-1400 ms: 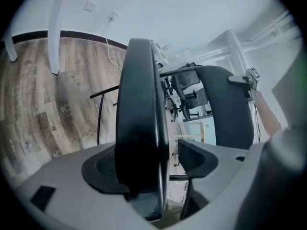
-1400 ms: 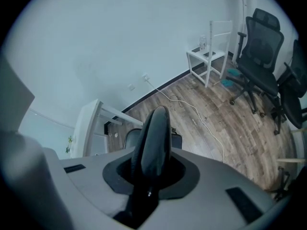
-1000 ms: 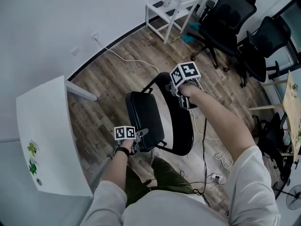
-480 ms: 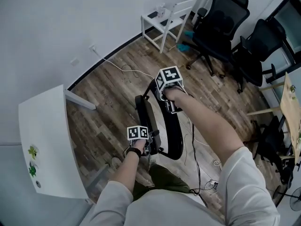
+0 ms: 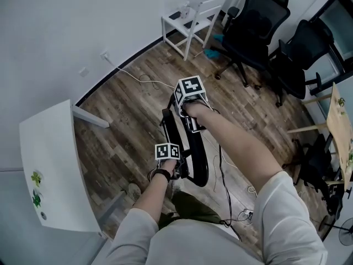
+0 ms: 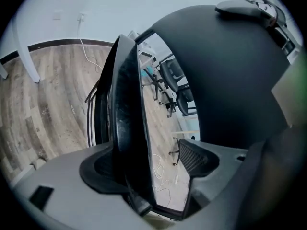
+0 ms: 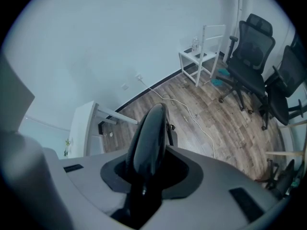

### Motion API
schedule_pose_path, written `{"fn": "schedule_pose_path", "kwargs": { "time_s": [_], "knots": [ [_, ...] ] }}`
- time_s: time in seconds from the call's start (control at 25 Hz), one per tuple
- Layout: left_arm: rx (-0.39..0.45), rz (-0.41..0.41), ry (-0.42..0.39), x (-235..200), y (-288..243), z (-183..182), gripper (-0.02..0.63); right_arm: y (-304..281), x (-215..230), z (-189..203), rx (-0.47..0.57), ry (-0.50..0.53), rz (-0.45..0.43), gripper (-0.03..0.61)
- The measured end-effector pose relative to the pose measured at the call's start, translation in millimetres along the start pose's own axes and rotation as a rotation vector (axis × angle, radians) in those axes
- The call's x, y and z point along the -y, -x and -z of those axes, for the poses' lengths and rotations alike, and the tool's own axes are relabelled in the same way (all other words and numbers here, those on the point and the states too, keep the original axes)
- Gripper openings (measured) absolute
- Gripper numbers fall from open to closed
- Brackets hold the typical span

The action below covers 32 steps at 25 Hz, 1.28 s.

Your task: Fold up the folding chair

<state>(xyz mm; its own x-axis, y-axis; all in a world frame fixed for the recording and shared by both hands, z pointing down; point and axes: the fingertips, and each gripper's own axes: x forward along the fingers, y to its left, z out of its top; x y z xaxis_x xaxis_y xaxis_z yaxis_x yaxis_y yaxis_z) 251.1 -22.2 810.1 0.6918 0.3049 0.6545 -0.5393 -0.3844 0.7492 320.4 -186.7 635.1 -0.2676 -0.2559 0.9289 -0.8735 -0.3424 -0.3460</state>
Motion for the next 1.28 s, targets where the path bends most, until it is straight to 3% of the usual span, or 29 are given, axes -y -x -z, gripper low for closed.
{"fn": "schedule_pose_path", "kwargs": {
  "time_s": [0.28,0.6,0.76,0.96,1.04,1.12,1.28],
  "knots": [
    [-0.010,0.003,-0.022,10.3,-8.0,1.6,0.360,0.6,-0.6,2.1,-0.002,-0.009,0.003,0.124],
    [-0.020,0.123,-0.021,13.6,12.1,5.3,0.390,0.2,3.9,1.1,-0.010,-0.002,0.005,0.124],
    [0.018,0.271,0.008,33.9,62.0,7.4,0.422,0.0,4.2,-0.1,-0.017,0.001,0.009,0.124],
    [0.112,0.362,-0.100,106.9,145.3,5.0,0.422,-1.0,4.7,1.9,-0.026,-0.007,0.006,0.124],
    [0.136,0.319,-0.164,137.6,158.2,6.6,0.423,0.2,4.4,2.0,-0.033,-0.011,0.007,0.124],
    [0.171,0.222,-0.215,155.0,162.2,6.6,0.423,1.0,1.2,2.7,-0.040,-0.011,0.010,0.124],
    [0.213,0.067,-0.231,173.9,157.2,13.6,0.423,-4.0,-16.3,2.7,-0.045,0.006,0.012,0.129]
  ]
}}
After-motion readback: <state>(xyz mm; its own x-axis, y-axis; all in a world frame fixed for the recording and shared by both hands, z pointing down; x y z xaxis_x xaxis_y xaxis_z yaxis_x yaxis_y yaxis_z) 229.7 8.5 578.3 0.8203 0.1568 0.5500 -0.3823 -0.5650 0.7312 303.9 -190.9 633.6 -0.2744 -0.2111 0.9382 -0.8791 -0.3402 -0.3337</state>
